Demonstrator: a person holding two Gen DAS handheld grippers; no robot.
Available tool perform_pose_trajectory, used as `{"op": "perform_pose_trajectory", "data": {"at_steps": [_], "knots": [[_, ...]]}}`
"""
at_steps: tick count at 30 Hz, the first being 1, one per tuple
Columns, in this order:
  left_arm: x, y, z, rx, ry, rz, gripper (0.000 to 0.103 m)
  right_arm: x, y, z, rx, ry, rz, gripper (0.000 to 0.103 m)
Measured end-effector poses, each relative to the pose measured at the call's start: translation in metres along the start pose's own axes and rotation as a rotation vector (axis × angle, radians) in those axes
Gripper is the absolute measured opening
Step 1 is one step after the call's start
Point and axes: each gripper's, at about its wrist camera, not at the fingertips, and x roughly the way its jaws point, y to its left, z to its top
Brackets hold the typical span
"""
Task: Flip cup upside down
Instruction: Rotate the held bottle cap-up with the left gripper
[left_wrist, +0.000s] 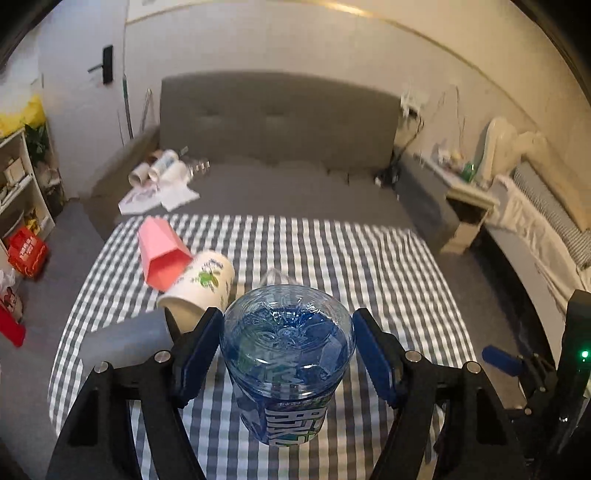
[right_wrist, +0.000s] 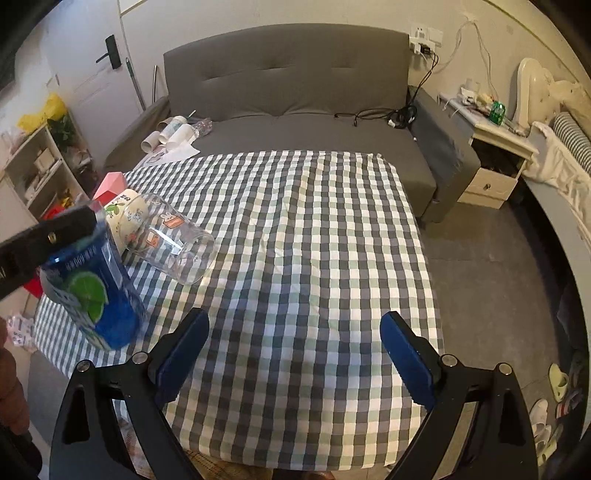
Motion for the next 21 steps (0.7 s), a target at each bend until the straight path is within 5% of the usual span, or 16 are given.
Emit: {"op": "perform_pose_trajectory", "data": {"at_steps": [13, 21], "knots": [[0.023, -0.006, -0.025, 0.09, -0.067, 0.017, 0.074, 0.011, -0.001, -0.002, -0.006, -0.006, -0.039, 0.094], [0.016, 0.0, -0.042, 0.083, 0.008, 0.015, 0.074, 0.013, -0.002, -0.002, 0.0, -0.003, -0.028, 0.094]]}}
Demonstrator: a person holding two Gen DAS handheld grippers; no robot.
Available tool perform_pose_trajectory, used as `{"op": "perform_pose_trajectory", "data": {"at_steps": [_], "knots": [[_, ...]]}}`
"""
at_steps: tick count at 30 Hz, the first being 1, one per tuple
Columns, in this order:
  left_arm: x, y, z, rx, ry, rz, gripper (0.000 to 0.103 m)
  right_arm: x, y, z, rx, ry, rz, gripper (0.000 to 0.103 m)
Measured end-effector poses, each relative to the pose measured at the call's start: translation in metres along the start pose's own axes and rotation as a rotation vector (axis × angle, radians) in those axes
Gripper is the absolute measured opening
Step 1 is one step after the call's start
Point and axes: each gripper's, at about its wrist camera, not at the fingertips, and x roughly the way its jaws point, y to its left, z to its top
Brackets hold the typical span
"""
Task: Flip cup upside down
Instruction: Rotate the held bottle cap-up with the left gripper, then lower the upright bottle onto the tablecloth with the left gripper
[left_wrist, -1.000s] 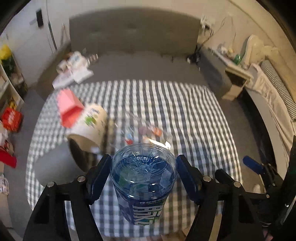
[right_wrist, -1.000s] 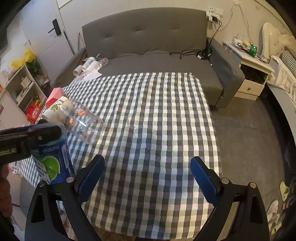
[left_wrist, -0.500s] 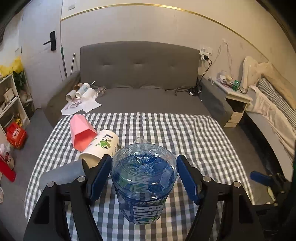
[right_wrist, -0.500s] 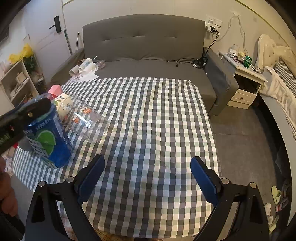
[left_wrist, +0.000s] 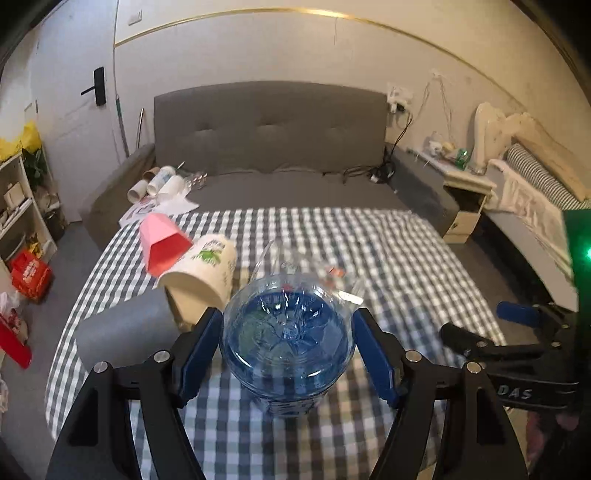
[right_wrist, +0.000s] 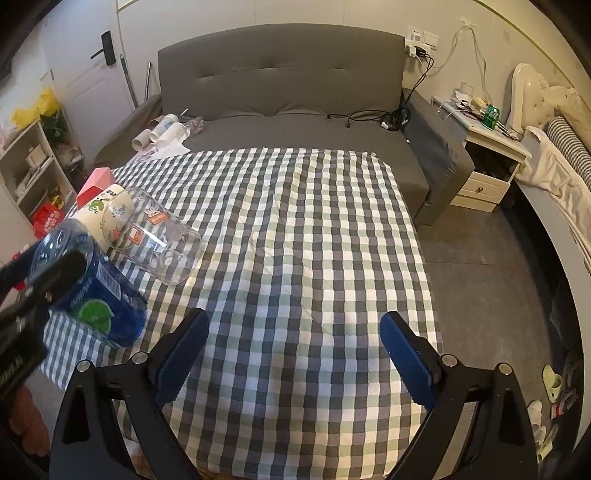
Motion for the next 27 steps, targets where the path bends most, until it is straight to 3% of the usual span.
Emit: {"op": "perform_pose_trajectory", "data": {"at_steps": [2, 7, 15, 27], "knots": [[0.006, 0.003, -0.004, -0.021, 0.038, -0.006, 0.074, -0.001, 0.002, -0.001, -0.002, 0.0, 0.007, 0.094], [0.006, 0.006, -0.005, -0.034, 0.05, -0.028, 0.076, -0.007, 0.006, -0.003, -0.011, -0.007, 0.015, 0.094], [-0.006, 0.008, 0.002, -0.068, 0.066, -0.002, 0.08, -0.027, 0.005, -0.002, -0.009, -0.031, 0.013, 0.094], [-0.097, 0.0, 0.04, -0.058, -0.099, -0.028, 0.082, -0.122, 0.007, -0.004, -0.022, -0.174, 0.007, 0.094]]}}
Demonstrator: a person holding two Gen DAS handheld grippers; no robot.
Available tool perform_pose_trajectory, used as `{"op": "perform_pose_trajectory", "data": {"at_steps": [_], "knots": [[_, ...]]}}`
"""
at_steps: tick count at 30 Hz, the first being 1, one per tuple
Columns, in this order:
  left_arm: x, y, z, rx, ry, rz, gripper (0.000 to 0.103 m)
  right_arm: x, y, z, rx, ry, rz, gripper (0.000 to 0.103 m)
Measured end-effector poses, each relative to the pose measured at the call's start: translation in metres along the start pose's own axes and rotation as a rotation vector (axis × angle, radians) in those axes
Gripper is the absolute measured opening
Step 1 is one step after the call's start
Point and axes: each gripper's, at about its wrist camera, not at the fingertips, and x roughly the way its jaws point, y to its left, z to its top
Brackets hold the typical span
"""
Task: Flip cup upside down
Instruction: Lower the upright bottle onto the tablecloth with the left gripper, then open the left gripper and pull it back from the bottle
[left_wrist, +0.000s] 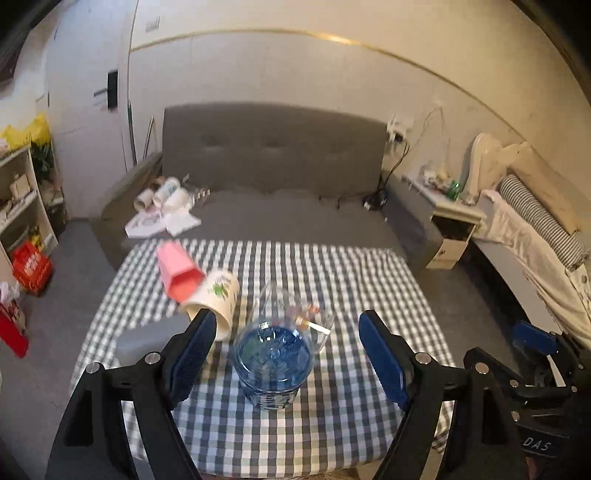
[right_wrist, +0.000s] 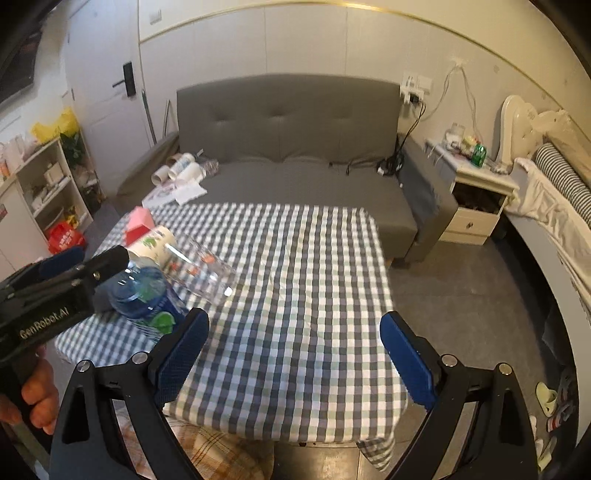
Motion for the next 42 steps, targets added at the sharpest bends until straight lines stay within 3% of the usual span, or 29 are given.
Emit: {"op": "perform_pose_trajectory", "data": {"at_steps": [11, 14, 17, 23, 28, 31, 42], "knots": [[-0.089, 0.02, 0.003, 0.001, -0.137, 0.066, 0.082, -0.086, 0.021, 0.008, -0.021, -0.194, 0.035, 0.094], [-0.1, 0.028, -0.007, 0.003, -0.165, 0.096, 0.083, -0.1, 0.03, 0.003, -0.018, -0.247, 0.062, 0.094], [-0.1, 0.039, -0.024, -0.011, -0.154, 0.112, 0.089, -0.107, 0.039, -0.007, -0.024, -0.285, 0.088, 0.094], [-0.091, 0.051, -0.059, -0.011, -0.14, 0.146, 0.089, -0.09, 0.06, -0.036, -0.042, -0.297, 0.106, 0.096], [-0.087, 0.057, -0.092, 0.02, -0.177, 0.186, 0.102, -0.069, 0.069, -0.064, -0.049, -0.308, 0.085, 0.102], [-0.088, 0.058, -0.104, 0.028, -0.193, 0.21, 0.103, -0.057, 0.07, -0.077, -0.04, -0.292, 0.085, 0.103], [-0.085, 0.074, -0.108, -0.042, -0.175, 0.201, 0.103, -0.036, 0.063, -0.084, -0.016, -0.229, 0.092, 0.103]]}}
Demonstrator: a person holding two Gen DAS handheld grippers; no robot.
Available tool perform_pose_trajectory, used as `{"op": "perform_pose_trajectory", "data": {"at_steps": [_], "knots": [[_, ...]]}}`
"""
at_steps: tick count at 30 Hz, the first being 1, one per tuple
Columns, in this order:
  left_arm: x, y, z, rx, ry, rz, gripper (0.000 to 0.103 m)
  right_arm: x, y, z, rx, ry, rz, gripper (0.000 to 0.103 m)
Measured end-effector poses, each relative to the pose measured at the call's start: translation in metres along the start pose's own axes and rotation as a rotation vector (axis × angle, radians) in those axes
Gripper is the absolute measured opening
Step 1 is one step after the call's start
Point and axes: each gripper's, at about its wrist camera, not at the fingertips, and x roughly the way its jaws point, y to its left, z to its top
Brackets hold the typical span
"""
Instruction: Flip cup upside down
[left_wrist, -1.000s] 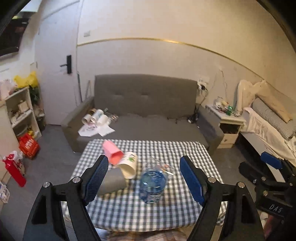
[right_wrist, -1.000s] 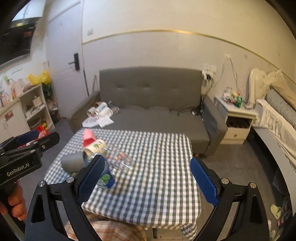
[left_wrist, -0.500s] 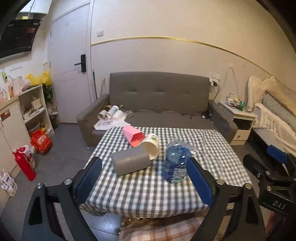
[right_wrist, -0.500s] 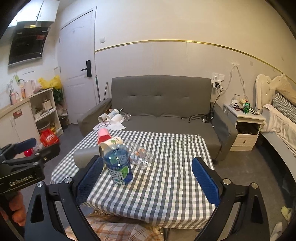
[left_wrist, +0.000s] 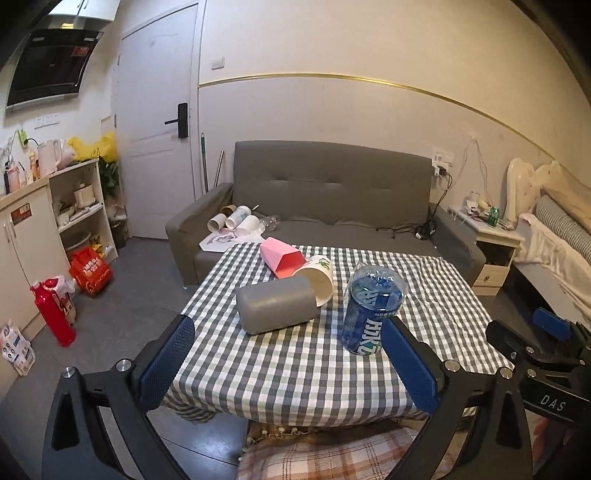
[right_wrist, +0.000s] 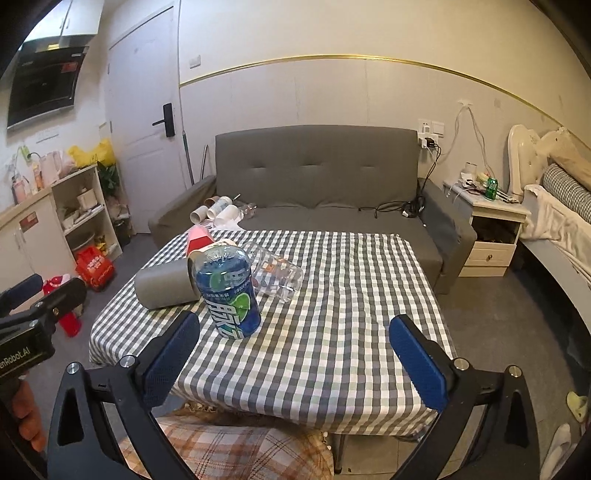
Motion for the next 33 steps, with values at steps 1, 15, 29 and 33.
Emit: {"op": "perform_pose_trajectory", "data": {"at_steps": [1, 15, 29, 33], "knots": [[0.0003, -0.001, -0.0003, 0.007, 0.003, -0.001, 0.103, 0.0, 0.0009, -0.0007, -0.003, 0.003, 0.004, 0.103], [-0.001, -0.0055, -0.0018, 0.023, 0.004, -0.008, 0.103, -0.0021, 0.0054, -0.0017, 0.0, 0.006, -0.001, 0.103], [0.0004, -0.0092, -0.0041, 0.023, 0.012, -0.009, 0.103, -0.0017, 0.0072, -0.0018, -0.007, 0.011, -0.005, 0.103], [0.0004, -0.0098, -0.0046, 0.022, 0.013, -0.008, 0.103, -0.0021, 0.0068, -0.0024, -0.01, 0.014, -0.007, 0.103]]}}
